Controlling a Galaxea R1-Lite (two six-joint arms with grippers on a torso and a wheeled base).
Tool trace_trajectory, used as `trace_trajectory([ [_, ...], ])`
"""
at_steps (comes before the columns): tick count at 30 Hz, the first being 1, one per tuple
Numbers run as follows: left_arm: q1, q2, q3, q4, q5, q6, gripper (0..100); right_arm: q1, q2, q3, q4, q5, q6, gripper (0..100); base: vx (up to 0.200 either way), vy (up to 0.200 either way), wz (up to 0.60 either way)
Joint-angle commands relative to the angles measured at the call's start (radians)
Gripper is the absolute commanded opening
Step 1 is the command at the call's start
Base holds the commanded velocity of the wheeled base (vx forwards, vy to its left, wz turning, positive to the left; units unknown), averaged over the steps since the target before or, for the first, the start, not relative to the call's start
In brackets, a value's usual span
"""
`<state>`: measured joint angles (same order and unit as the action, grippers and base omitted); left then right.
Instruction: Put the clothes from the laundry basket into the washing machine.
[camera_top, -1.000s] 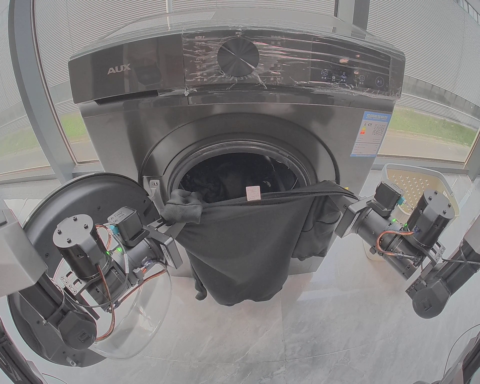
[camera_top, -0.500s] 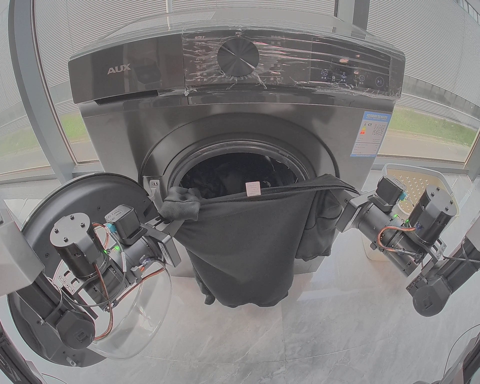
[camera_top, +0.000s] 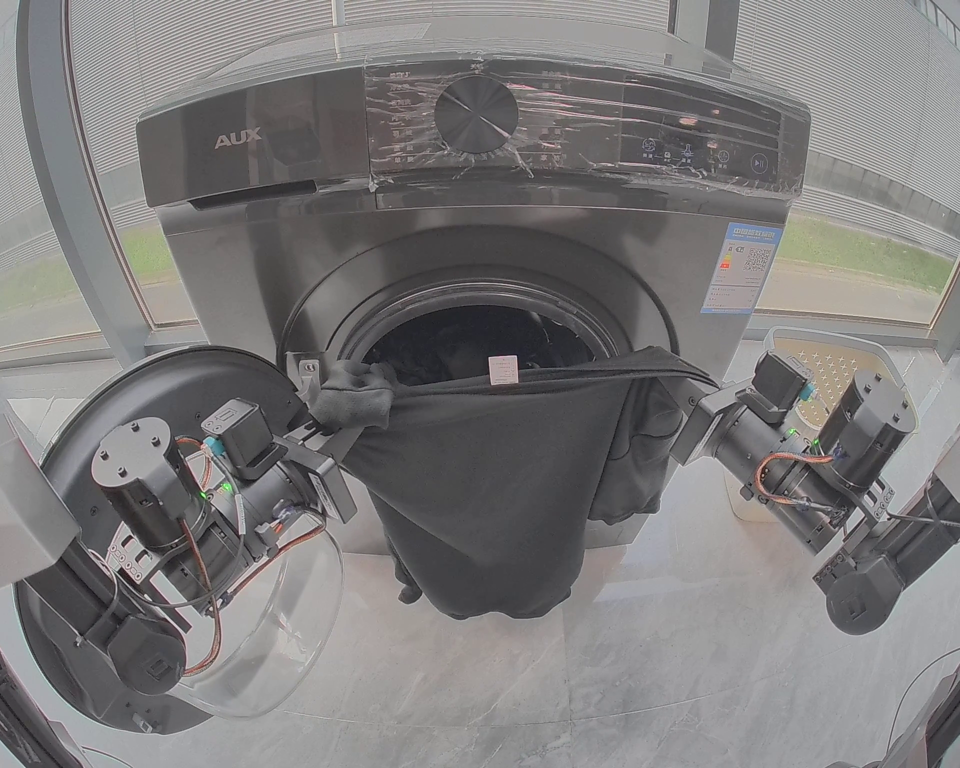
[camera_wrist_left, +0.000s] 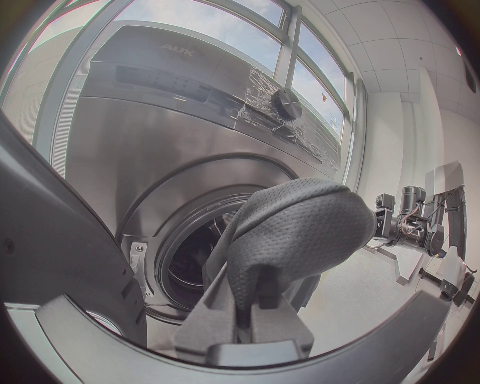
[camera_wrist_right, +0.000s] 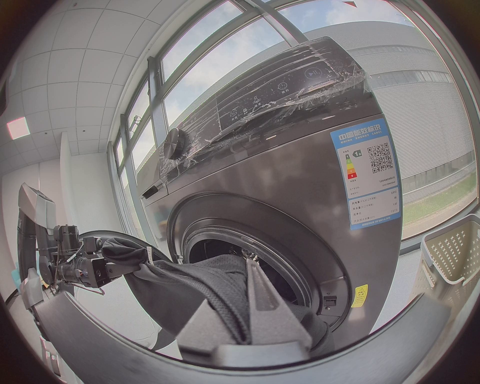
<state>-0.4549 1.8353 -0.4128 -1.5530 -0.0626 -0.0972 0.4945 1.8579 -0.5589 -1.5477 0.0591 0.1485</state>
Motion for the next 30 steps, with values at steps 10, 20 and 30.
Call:
trace_trajectory([
  [10,0.012,-0.019,0.066,-0.002,-0.013,-0.007,100,0.076,0.004,0.019,0.0,-0.005,0.006,0,0.0,0.0,0.0],
  [20,-0.05,0.117,0.086,-0.001,-0.056,-0.044,100,0.164,0.043,-0.061,0.003,0.054,0.089,0,0.0,0.0,0.0],
  [30,-0.131,0.24,0.04,-0.002,-0.083,-0.036,100,0.168,0.087,-0.096,0.014,0.053,0.086,0,0.0,0.0,0.0],
])
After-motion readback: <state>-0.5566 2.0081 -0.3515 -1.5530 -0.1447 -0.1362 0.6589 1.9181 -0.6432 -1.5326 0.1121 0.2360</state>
